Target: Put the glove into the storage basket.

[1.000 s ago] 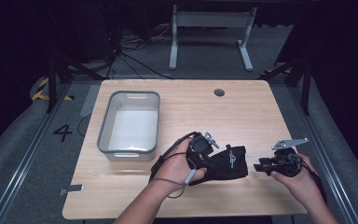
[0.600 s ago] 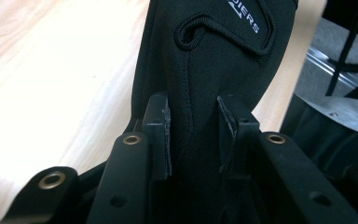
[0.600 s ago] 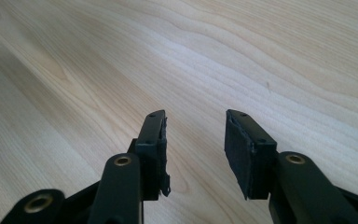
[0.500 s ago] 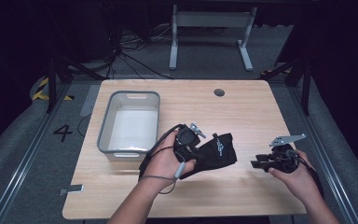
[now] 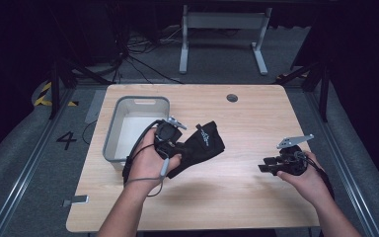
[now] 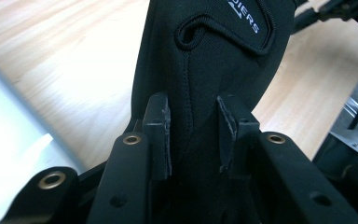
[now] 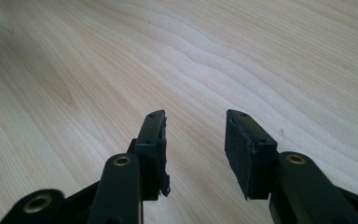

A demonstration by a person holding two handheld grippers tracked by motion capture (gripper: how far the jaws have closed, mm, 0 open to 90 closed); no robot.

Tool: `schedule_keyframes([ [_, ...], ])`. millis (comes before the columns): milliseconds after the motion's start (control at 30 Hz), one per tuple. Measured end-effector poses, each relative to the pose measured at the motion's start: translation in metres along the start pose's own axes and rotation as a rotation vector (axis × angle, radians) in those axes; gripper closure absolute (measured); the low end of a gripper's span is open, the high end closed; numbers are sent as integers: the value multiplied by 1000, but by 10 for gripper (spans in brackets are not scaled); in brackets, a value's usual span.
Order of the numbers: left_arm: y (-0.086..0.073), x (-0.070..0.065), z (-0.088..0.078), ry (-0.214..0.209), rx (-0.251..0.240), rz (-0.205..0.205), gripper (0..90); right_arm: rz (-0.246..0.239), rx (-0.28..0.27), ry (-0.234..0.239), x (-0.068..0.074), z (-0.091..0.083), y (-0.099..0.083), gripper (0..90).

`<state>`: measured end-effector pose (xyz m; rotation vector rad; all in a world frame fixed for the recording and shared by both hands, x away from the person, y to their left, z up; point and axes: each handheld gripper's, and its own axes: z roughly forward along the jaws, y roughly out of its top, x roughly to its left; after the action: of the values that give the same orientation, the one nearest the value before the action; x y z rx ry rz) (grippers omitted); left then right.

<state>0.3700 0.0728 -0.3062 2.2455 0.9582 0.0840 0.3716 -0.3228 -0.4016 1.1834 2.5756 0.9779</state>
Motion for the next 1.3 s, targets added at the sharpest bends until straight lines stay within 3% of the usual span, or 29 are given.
schedule_keyframes([
  [300, -2, 34, -22, 75, -45, -98, 678, -20, 13, 17, 3, 9, 7, 593],
  [467, 0, 51, -25, 130, -58, -146, 677, -18, 13, 19, 4, 10, 7, 593],
  [667, 2, 76, -26, 171, -94, -232, 677, -12, 7, 11, 3, 6, 4, 591],
  [800, 6, 91, -22, 203, -98, -257, 676, -6, 3, 9, 2, 5, 3, 591],
  [1300, 1, 138, -2, 283, -92, -448, 676, 6, 5, 6, 1, 3, -1, 585],
])
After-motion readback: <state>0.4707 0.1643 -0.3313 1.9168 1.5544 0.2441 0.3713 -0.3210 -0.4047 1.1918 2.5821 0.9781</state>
